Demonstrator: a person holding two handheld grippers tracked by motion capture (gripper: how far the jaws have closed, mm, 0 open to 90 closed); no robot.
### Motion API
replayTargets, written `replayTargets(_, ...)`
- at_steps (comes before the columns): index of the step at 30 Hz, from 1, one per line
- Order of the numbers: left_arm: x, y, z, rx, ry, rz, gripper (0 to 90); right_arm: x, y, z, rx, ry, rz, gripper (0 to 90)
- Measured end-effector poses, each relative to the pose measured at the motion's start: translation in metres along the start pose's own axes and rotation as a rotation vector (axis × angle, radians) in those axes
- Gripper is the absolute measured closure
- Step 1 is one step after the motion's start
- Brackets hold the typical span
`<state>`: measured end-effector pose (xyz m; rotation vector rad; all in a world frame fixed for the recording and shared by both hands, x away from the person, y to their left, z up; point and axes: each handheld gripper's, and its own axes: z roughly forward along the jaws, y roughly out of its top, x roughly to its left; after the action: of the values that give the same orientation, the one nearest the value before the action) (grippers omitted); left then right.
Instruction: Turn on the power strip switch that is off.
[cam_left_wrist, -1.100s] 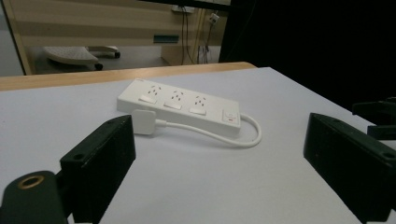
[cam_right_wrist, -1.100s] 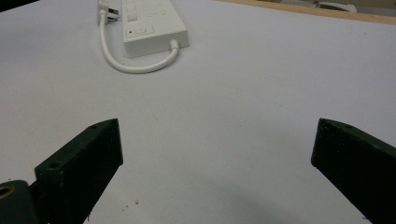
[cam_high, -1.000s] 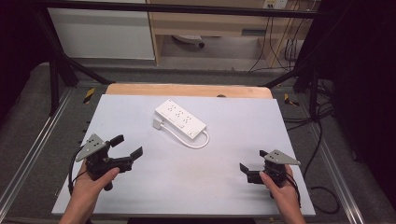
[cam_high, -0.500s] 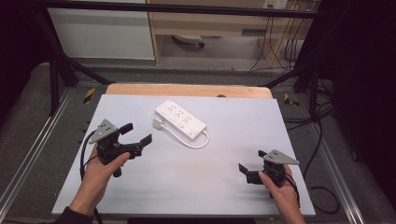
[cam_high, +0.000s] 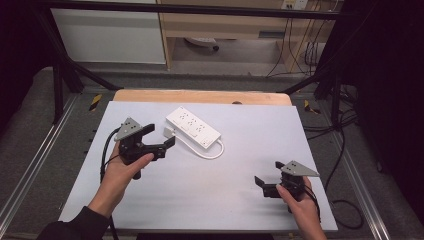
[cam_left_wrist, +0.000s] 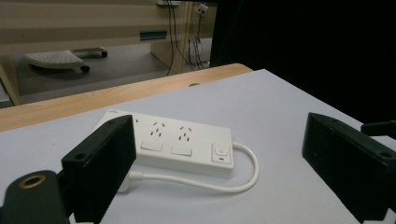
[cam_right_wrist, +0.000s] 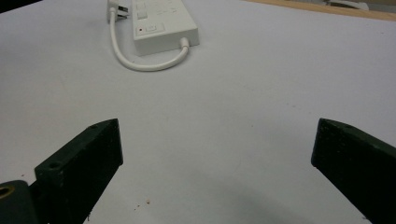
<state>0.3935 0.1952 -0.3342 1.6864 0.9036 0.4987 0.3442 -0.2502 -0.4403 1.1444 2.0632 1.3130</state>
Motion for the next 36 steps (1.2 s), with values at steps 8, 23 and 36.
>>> replayTargets(8,0.0,0.005,0.013,0.003,0.007,-0.006,8.8,0.0,0.0,0.0,0.004,-0.001,0.004,2.6)
replayTargets(23,0.005,0.014,0.036,-0.001,0.034,-0.012,6.7,0.0,-0.001,0.001,0.006,0.007,0.008,2.7)
replayTargets(36,0.004,0.018,0.053,0.011,0.049,-0.004,4.9,-0.001,-0.001,0.0,0.004,0.009,0.011,2.7)
